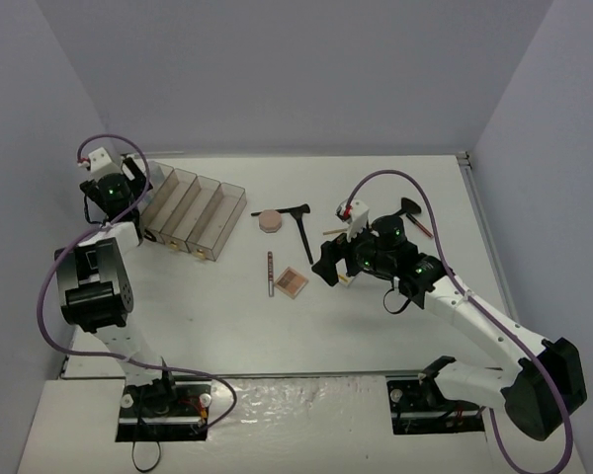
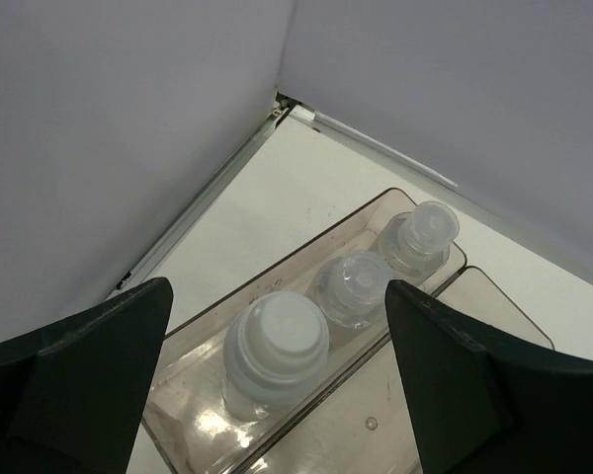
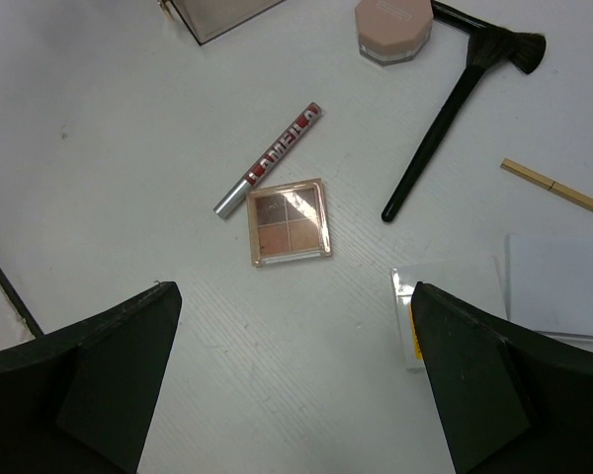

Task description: Organize the makeup

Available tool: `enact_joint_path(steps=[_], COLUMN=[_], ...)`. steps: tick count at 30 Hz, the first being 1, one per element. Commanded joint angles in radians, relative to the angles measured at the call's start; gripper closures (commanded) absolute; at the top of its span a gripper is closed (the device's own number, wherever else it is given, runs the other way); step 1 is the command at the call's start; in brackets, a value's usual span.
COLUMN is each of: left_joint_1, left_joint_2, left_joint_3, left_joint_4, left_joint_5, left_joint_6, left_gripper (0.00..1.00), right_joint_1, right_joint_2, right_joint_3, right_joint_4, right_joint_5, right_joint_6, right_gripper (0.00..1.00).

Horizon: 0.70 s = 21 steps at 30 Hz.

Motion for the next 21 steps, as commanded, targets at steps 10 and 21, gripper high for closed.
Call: enact_joint_path(steps=[10, 21], left_joint_1=[-0.15, -0.656], left_joint_2=[-0.473, -0.653], left_joint_3=[0.2, 0.012], left_joint_4=[-0.788, -1.129], left_joint_5=[0.072, 0.077], left_joint_6=[-0.011, -0.246], left_gripper=[0.07, 0.15], right_joint_1=[-0.004, -0.013], right_joint_2=[-0.202, -0.328], right_joint_3=[0.046, 0.004], right_joint_4=[-0.074, -0.162], right_joint_5=[0.166, 0.305], right_joint_6=[0.071, 0.166], right_gripper=[0.0, 0.0])
